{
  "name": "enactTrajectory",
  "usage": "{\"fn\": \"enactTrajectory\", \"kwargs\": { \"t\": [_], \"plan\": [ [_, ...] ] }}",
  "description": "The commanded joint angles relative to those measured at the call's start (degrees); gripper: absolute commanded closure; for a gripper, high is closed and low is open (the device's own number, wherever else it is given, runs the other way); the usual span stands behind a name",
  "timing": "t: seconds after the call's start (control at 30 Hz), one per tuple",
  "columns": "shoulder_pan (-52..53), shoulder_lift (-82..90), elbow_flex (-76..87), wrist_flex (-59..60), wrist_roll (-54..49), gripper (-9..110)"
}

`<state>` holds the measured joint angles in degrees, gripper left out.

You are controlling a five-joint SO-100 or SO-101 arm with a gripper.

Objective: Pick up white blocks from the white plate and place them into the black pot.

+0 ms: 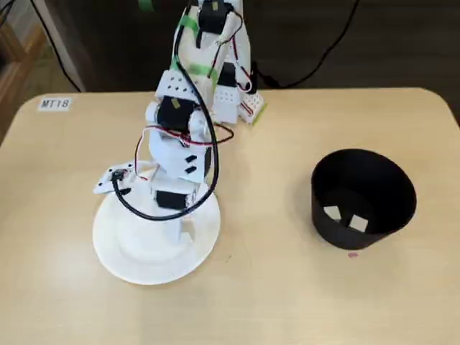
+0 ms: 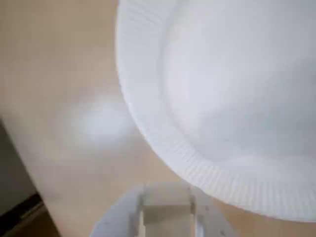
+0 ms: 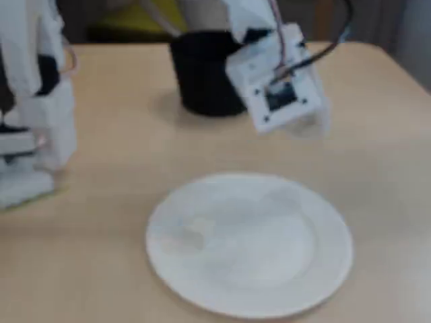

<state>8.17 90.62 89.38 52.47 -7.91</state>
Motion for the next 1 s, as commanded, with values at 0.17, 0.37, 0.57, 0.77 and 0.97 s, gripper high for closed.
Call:
{"fn": "enactTrajectory", "kwargs": {
  "t": [0.17,0.37,0.57,0.77,0.97],
  "plan": [
    [-24.17,13.97,-2.64,-3.78,3.87,104],
    [-37.44,15.03,-0.79,3.08,3.87,104],
    [-41.92,11.78,4.31,3.34,4.31,104],
    [-41.84,7.65,4.39,3.96,3.78,100],
    [-41.13,6.77,4.48,5.10,1.85,62]
  ]
}}
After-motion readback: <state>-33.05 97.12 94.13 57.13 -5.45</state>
